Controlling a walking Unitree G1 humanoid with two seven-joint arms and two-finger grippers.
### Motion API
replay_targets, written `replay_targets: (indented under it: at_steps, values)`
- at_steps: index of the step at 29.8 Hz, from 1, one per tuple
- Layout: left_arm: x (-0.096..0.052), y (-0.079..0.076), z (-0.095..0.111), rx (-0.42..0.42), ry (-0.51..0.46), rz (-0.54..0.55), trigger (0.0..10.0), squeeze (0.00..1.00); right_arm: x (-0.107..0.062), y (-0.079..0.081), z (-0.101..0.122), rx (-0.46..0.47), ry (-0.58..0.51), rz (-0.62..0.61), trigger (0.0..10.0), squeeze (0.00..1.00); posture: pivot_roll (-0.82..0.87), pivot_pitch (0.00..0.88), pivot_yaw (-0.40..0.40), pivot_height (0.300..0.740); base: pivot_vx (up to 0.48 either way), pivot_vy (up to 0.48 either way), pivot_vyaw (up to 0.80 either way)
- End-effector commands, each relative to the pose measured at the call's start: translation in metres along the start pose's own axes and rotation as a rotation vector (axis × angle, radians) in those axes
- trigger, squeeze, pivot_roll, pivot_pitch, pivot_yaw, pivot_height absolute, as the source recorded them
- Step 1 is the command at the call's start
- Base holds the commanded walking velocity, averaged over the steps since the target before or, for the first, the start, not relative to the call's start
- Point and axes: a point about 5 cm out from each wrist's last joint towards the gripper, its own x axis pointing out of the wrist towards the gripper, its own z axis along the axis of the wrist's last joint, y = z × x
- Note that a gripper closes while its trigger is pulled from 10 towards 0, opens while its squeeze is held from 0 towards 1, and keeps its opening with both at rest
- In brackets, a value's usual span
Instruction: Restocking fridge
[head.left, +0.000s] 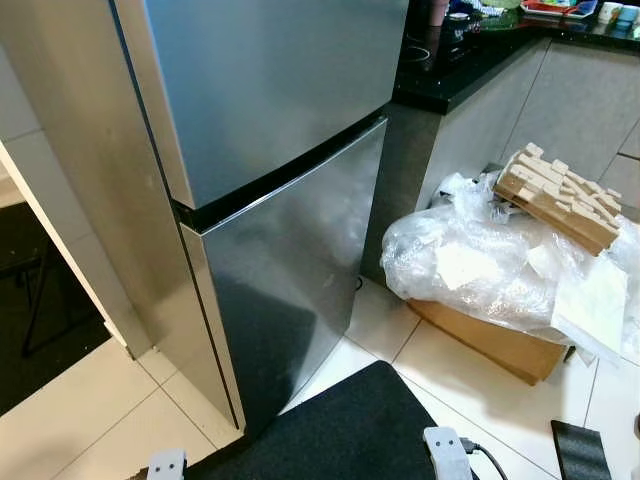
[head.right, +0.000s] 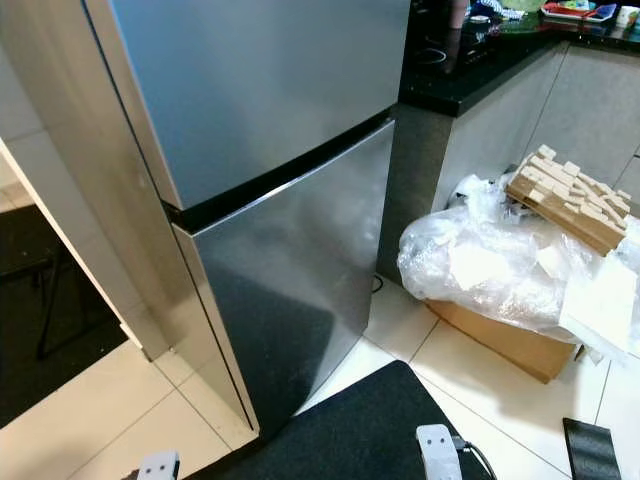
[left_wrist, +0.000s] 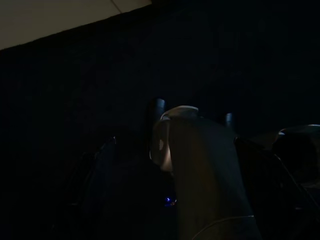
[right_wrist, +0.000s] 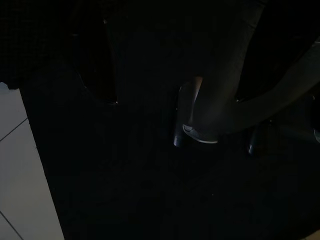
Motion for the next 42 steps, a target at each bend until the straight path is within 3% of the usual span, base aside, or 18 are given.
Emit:
replay_targets:
  at_steps: [1, 5, 6, 7, 11, 12, 14, 16, 19, 20, 24, 27, 28, 30, 31, 35, 38, 42]
  values:
    - [-0.003, 0.009, -0.001, -0.008, -0.003, 0.036, 10.0, 0.00, 0.000, 0.001, -0.001, 0.001, 0.002, 0.006, 10.0, 0.00, -0.02, 0.000, -0.007, 0.740, 0.000, 0.000, 0.00]
    - [-0.003, 0.012, 0.005, -0.016, -0.030, 0.054, 10.0, 0.00, 0.000, 0.001, 0.000, 0.001, 0.000, 0.007, 10.0, 0.00, -0.02, 0.000, -0.006, 0.740, 0.000, 0.000, 0.00]
    - [-0.003, 0.016, 0.015, -0.043, -0.079, 0.073, 10.0, 0.00, 0.000, 0.001, 0.000, 0.003, -0.002, 0.006, 10.0, 0.00, -0.02, 0.000, -0.006, 0.740, 0.000, 0.000, 0.00]
    - [-0.002, 0.019, 0.050, -0.104, -0.239, 0.044, 10.0, 0.00, 0.000, 0.001, 0.000, 0.005, -0.004, 0.005, 10.0, 0.00, -0.02, 0.000, -0.006, 0.740, 0.000, 0.000, 0.00]
    - [-0.002, 0.019, 0.062, -0.123, -0.293, 0.024, 10.0, 0.00, 0.000, 0.000, 0.000, 0.005, -0.004, 0.004, 10.0, 0.00, -0.02, 0.000, -0.008, 0.740, 0.000, 0.000, 0.00]
    - [-0.002, 0.017, 0.077, -0.116, -0.355, -0.013, 10.0, 0.00, 0.000, 0.000, -0.001, 0.004, -0.002, 0.003, 10.0, 0.00, -0.02, 0.000, -0.007, 0.740, 0.000, 0.000, 0.00]
    - [-0.002, 0.017, 0.077, -0.116, -0.355, -0.013, 10.0, 0.00, 0.000, 0.000, -0.001, 0.004, -0.002, 0.003, 10.0, 0.00, -0.02, 0.000, -0.007, 0.740, 0.000, 0.000, 0.00]
    - [-0.007, 0.017, 0.112, -0.036, -0.474, -0.089, 10.0, 0.00, 0.000, -0.001, -0.002, 0.004, 0.001, 0.001, 10.0, 0.00, -0.02, 0.000, -0.001, 0.740, 0.000, 0.000, 0.00]
    - [-0.011, 0.017, 0.130, -0.006, -0.536, -0.137, 10.0, 0.00, 0.000, -0.001, -0.003, 0.006, 0.002, 0.001, 10.0, 0.00, -0.03, 0.000, 0.000, 0.740, 0.000, 0.000, 0.00]
    - [-0.024, 0.018, 0.163, 0.054, -0.665, -0.253, 10.0, 0.00, -0.001, -0.001, -0.003, 0.009, 0.002, -0.001, 10.0, 0.00, -0.02, 0.000, -0.004, 0.740, 0.000, 0.000, 0.00]
    - [-0.035, 0.019, 0.184, 0.096, -0.747, -0.323, 10.0, 0.00, -0.001, -0.002, -0.003, 0.009, 0.002, -0.002, 10.0, 0.00, -0.02, 0.000, -0.004, 0.740, 0.000, 0.000, 0.00]
    - [-0.058, 0.022, 0.223, 0.181, -0.899, -0.385, 10.0, 0.00, -0.001, -0.003, -0.003, 0.008, 0.004, -0.006, 10.0, 0.00, -0.02, 0.000, -0.002, 0.740, 0.000, 0.000, 0.00]
    - [-0.058, 0.022, 0.223, 0.181, -0.899, -0.385, 10.0, 0.00, -0.001, -0.003, -0.003, 0.008, 0.004, -0.006, 10.0, 0.00, -0.02, 0.000, -0.002, 0.740, 0.000, 0.000, 0.00]
    - [-0.085, 0.013, 0.255, 0.280, -1.035, -0.501, 10.0, 0.00, -0.001, -0.002, -0.004, 0.010, 0.005, -0.004, 10.0, 0.00, -0.02, 0.000, -0.001, 0.740, 0.000, 0.000, 0.00]
    - [-0.085, 0.013, 0.255, 0.280, -1.035, -0.501, 10.0, 0.00, -0.001, -0.002, -0.004, 0.010, 0.005, -0.004, 10.0, 0.00, -0.02, 0.000, -0.001, 0.740, 0.000, 0.000, 0.00]
    - [-0.107, -0.004, 0.274, 0.382, -1.114, -0.631, 10.0, 0.00, -0.001, -0.001, -0.005, 0.014, 0.005, -0.002, 10.0, 0.00, -0.02, 0.000, -0.001, 0.740, 0.000, 0.000, 0.00]
    - [-0.132, -0.023, 0.294, 0.468, -1.207, -0.727, 10.0, 0.00, -0.001, -0.001, -0.006, 0.017, 0.008, -0.002, 10.0, 0.00, -0.02, 0.000, 0.000, 0.740, 0.000, 0.000, 0.00]
    - [-0.135, -0.025, 0.296, 0.480, -1.218, -0.734, 10.0, 0.00, -0.001, -0.001, -0.007, 0.018, 0.009, -0.003, 10.0, 0.00, -0.02, 0.000, 0.000, 0.740, 0.000, 0.000, 0.00]
